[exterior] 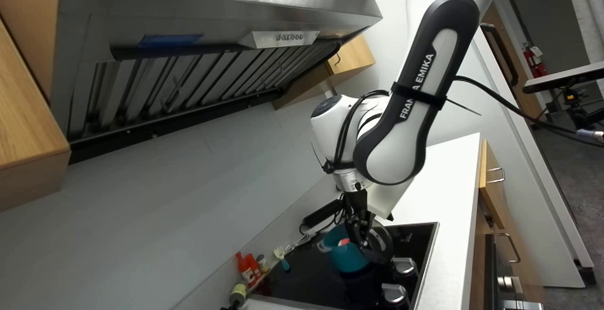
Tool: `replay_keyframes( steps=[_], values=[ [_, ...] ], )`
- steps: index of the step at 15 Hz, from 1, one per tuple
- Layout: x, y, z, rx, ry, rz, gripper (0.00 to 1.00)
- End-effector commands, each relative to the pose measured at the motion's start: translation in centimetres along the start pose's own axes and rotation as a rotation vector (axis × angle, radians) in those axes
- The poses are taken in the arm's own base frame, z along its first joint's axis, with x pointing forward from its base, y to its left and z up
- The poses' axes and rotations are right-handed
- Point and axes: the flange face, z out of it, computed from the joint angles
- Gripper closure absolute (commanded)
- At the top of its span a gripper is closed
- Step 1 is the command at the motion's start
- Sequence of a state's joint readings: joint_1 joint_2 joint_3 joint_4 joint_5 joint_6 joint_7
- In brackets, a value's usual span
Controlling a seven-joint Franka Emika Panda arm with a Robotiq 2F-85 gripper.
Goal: Take the lid from the blue pot and put it on the left of the countertop
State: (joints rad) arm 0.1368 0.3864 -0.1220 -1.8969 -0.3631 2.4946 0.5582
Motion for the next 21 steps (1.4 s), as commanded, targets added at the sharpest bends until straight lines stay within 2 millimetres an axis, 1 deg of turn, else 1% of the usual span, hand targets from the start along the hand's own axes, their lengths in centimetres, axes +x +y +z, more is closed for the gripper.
replay_keyframes(
  steps=[1, 5, 6, 7, 9, 10, 14, 16, 17, 18, 19, 21],
  values=[
    [1.6, -0.2, 0.4, 0.039, 0.005, -0.012, 0.01],
    [2.4, -1.1, 1.1, 0.053, 0.002, -0.017, 0.02],
    [2.6, -1.4, 1.3, 0.055, 0.002, -0.016, 0.09],
    [2.6, -1.8, 1.4, 0.057, 0.000, -0.016, 0.27],
    [2.7, -2.4, 1.5, 0.064, -0.002, -0.018, 0.41],
    [2.8, -2.4, 1.7, 0.067, -0.005, -0.020, 0.51],
    [3.1, -1.8, 1.8, 0.065, -0.012, -0.024, 0.78],
    [3.2, -1.6, 1.7, 0.058, -0.015, -0.027, 0.93],
    [3.0, -1.8, 1.6, 0.055, -0.014, -0.025, 0.99],
    [2.8, -1.9, 1.4, 0.055, -0.016, -0.026, 1.00],
    [2.7, -2.1, 1.2, 0.056, -0.015, -0.029, 0.95],
    [2.5, -2.0, 0.5, 0.063, -0.015, -0.044, 0.95]
  ],
)
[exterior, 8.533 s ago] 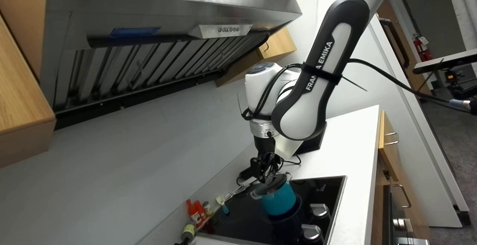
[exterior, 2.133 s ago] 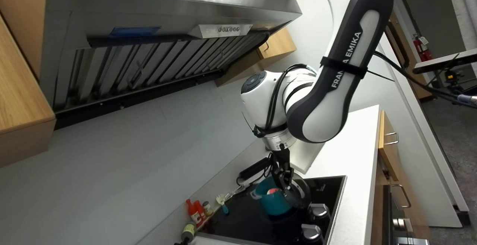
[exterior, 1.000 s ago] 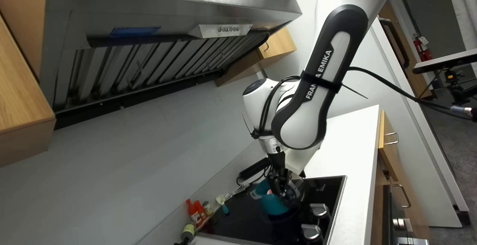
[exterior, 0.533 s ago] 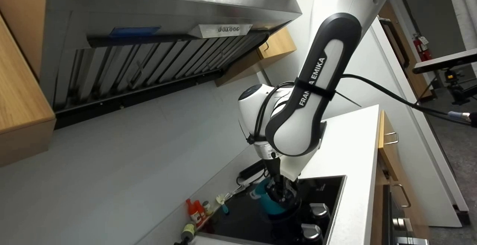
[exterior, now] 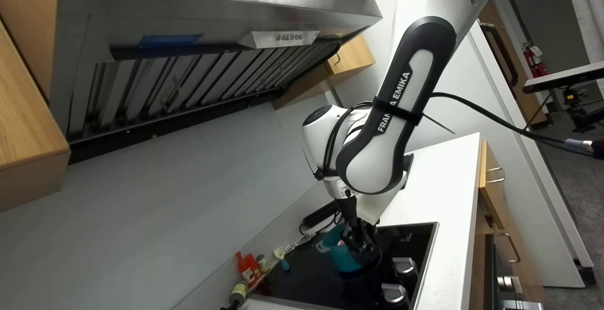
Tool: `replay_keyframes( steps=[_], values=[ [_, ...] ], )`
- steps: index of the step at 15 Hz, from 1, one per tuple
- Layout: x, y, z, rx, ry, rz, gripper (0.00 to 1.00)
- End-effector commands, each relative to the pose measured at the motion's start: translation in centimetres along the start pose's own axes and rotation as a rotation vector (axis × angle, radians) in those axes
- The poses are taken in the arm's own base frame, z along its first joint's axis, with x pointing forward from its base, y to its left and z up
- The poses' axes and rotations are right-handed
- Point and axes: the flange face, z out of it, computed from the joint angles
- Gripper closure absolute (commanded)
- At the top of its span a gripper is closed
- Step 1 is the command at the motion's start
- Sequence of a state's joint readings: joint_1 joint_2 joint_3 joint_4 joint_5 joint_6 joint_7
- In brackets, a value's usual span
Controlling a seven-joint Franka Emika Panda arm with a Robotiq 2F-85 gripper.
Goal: Take the lid from the blue pot and put it on the left of the countertop
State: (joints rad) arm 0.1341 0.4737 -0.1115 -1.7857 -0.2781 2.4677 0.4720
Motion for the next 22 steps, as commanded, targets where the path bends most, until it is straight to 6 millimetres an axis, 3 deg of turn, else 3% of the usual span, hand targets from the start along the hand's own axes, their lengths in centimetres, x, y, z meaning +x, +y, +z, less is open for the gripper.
replay_keyframes(
  steps=[1, 4, 12, 22],
  values=[
    [0.1, -0.9, -1.3, 0.028, 0.006, -0.032, 0.95],
    [-0.9, -2.3, -3.0, 0.050, 0.005, -0.095, 0.95],
    [-3.0, -8.7, -7.0, 0.136, 0.040, -0.309, 0.95],
    [-6.7, -16.7, -6.3, 0.260, -0.010, -0.612, 0.95]
  ],
)
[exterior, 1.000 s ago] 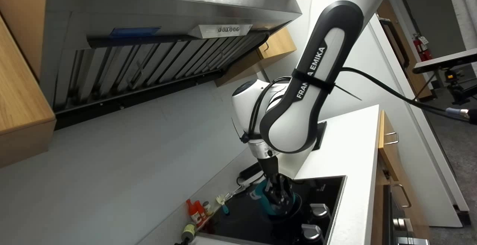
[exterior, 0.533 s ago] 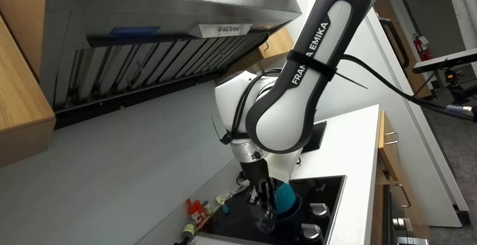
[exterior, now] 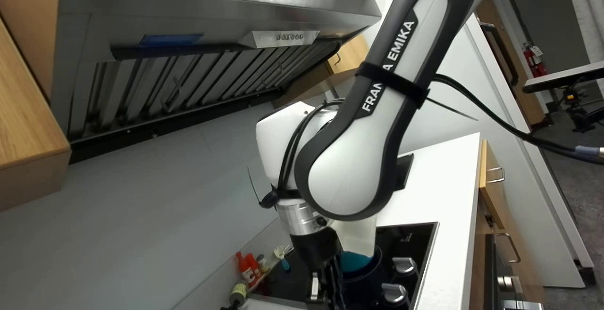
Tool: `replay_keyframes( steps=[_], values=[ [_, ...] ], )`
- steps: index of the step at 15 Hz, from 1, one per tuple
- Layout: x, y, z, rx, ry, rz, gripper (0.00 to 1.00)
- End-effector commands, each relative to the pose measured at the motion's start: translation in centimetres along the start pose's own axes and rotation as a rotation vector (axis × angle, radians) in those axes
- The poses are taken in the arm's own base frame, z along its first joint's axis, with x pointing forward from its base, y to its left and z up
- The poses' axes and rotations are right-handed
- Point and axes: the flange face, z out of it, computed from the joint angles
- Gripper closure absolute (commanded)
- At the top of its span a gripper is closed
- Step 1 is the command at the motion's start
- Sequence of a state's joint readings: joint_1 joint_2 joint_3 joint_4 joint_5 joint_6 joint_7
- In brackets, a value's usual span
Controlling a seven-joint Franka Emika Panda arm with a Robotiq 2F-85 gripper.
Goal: Take the lid from the blue pot and put it on the left of the countertop
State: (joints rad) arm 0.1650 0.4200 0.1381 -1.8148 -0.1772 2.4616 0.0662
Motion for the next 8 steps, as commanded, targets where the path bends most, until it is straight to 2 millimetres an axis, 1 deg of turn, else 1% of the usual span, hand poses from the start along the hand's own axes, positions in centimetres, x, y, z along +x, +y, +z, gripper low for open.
replay_keyframes(
  steps=[1, 4, 5, 6, 8],
  values=[
    [0.3, -2.4, 1.0, 0.044, -0.034, -0.085, 0.95],
    [0.3, -4.0, 1.9, 0.046, -0.051, -0.138, 0.95],
    [0.3, -4.5, 2.2, 0.042, -0.054, -0.156, 0.57],
    [0.4, -4.8, 2.3, 0.041, -0.052, -0.166, 0.56],
    [0.5, -5.4, 2.3, 0.042, -0.058, -0.185, 0.42]
  ],
)
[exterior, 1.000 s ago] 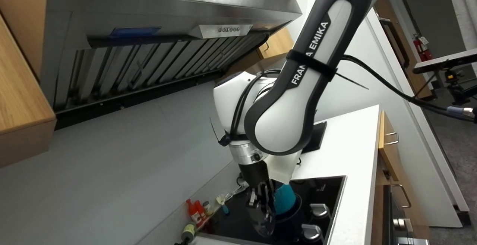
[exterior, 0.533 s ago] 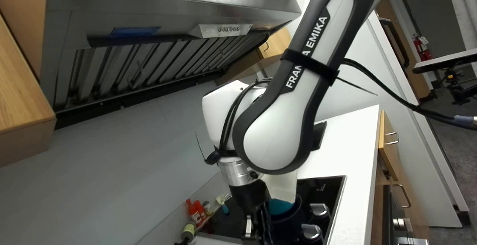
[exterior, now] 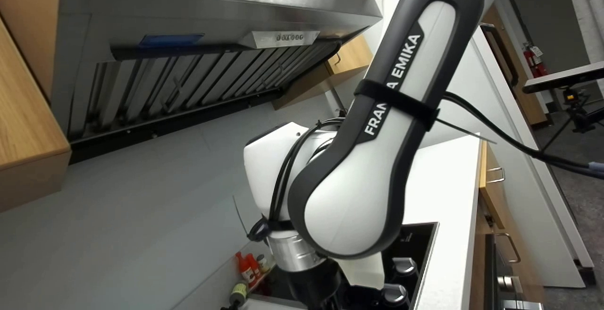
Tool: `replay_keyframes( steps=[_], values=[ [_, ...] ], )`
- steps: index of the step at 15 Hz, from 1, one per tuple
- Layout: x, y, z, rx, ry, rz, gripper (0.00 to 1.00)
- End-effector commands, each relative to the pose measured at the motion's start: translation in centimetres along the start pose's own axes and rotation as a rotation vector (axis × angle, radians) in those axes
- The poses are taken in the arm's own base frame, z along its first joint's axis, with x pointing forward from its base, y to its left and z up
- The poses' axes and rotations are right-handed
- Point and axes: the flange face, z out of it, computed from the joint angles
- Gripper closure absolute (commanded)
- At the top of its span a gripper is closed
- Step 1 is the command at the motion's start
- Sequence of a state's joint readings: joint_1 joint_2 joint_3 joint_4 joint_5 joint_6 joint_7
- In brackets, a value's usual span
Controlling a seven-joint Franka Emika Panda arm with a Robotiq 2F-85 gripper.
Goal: Take the lid from the blue pot and put it on the left of the countertop
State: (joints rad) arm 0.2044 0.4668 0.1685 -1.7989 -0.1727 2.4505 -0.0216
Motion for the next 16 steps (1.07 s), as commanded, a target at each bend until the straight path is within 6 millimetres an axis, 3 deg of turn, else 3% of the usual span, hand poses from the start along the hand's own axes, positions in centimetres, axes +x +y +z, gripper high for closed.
replay_keyframes(
  steps=[1, 6, 16],
  values=[
    [0.7, -1.0, 0.4, 0.004, -0.028, -0.052, 0.33],
    [0.6, -2.0, 0.9, 0.008, -0.042, -0.085, 0.00],
    [2.4, -1.5, -2.6, -0.008, 0.032, -0.071, 0.00]
  ],
)
